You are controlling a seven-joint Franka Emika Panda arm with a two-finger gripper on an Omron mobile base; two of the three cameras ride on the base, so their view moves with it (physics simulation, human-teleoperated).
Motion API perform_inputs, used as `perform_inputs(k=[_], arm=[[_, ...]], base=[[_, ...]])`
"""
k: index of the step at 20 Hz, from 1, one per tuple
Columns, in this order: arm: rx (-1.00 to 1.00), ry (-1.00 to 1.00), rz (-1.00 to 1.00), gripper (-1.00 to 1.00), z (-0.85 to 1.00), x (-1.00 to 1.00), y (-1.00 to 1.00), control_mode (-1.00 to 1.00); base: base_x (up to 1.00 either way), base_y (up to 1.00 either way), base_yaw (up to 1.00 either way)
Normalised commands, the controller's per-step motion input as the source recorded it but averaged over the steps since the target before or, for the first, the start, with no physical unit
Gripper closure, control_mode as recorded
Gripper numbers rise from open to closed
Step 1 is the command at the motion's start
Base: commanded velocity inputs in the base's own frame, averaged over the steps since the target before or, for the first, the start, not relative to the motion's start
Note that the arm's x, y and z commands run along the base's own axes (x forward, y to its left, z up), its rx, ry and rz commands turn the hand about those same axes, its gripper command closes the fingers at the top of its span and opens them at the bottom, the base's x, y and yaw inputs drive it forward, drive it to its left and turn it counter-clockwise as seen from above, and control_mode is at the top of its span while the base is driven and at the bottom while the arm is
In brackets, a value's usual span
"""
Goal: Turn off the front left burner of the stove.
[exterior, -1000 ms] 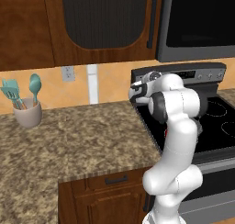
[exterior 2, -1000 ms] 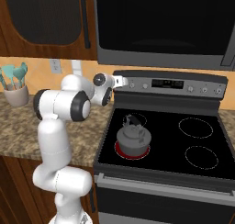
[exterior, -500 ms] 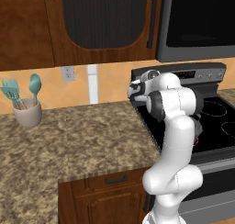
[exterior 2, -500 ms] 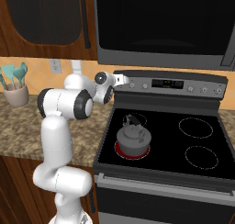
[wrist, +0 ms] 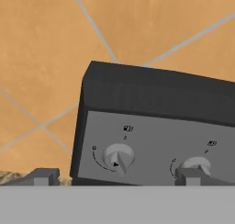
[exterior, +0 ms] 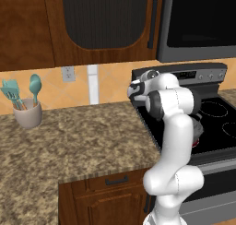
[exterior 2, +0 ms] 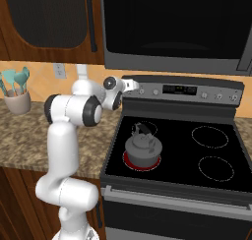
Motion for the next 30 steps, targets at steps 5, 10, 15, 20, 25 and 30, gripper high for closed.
perform_inputs(k=[5,10,15,20,25,30], arm=[[0.0,0.0,0.0,-1.0,-0.2,0.11,0.01,-1.0],[0.0,0.0,0.0,-1.0,-0.17,0.07,0.0,-1.0],[0.0,0.0,0.0,-1.0,0.0,0.09,0.0,-1.0],[0.0,0.0,0.0,-1.0,0.0,0.16,0.0,-1.0],[0.0,0.0,0.0,-1.0,-0.05,0.09,0.0,-1.0],[0.0,0.0,0.0,-1.0,-0.13,0.03,0.0,-1.0]], base=[[0.0,0.0,0.0],[0.0,0.0,0.0],[0.0,0.0,0.0],[0.0,0.0,0.0],[0.0,0.0,0.0],[0.0,0.0,0.0]])
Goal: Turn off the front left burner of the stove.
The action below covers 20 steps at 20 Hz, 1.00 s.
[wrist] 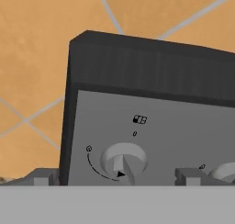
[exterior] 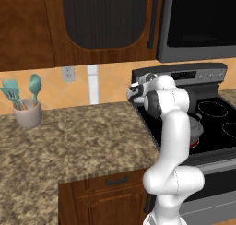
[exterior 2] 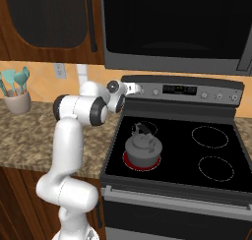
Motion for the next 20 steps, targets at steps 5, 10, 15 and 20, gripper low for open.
perform_inputs(k=[5,10,15,20], arm=[[0.0,0.0,0.0,-1.0,-0.07,0.02,0.0,-1.0],[0.0,0.0,0.0,-1.0,0.0,0.07,0.0,-1.0],[0.0,0.0,0.0,-1.0,0.0,0.08,0.0,-1.0],[0.0,0.0,0.0,-1.0,-0.05,0.02,0.0,-1.0]], base=[[0.0,0.0,0.0],[0.0,0.0,0.0],[0.0,0.0,0.0],[0.0,0.0,0.0]])
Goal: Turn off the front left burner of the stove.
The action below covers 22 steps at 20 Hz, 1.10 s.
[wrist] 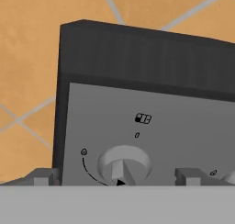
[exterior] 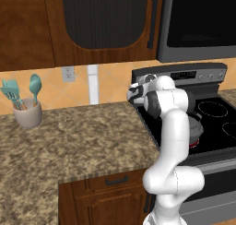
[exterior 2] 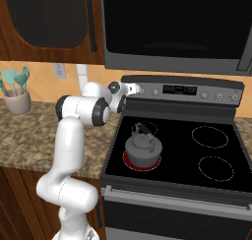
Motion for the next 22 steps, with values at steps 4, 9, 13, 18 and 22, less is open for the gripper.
perform_inputs(k=[4,9,13,18,22], arm=[[0.0,0.0,0.0,-1.0,-0.01,0.0,0.0,-1.0],[0.0,0.0,0.0,1.0,0.0,0.0,0.0,-1.0],[0.0,0.0,0.0,1.0,0.0,0.0,0.0,-1.0],[0.0,0.0,0.0,1.0,0.0,0.0,0.0,-1.0],[0.0,0.0,0.0,1.0,0.0,0.0,0.0,-1.0]], base=[[0.0,0.0,0.0],[0.0,0.0,0.0],[0.0,0.0,0.0],[0.0,0.0,0.0],[0.0,0.0,0.0]])
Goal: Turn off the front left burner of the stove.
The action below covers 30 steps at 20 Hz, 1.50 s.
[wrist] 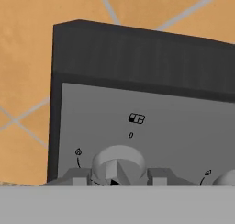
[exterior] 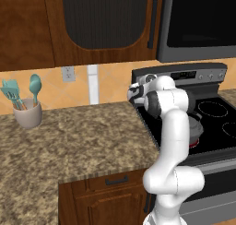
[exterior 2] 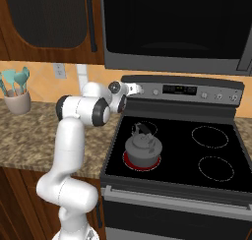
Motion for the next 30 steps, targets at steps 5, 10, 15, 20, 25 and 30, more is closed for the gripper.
perform_inputs(k=[5,10,15,20,25,30], arm=[[0.05,0.0,-0.03,1.0,0.0,0.04,0.0,-1.0],[0.21,0.0,-0.06,1.0,0.0,0.17,0.0,-1.0],[0.26,-0.01,-0.08,1.0,0.0,0.11,0.0,-1.0],[0.28,-0.03,-0.03,1.0,0.0,0.04,0.0,-1.0],[0.26,-0.03,-0.01,1.0,0.0,0.0,0.0,-1.0],[0.22,-0.01,-0.02,1.0,0.0,0.0,0.0,-1.0]], base=[[0.0,0.0,0.0],[0.0,0.0,0.0],[0.0,0.0,0.0],[0.0,0.0,0.0],[0.0,0.0,0.0],[0.0,0.0,0.0]])
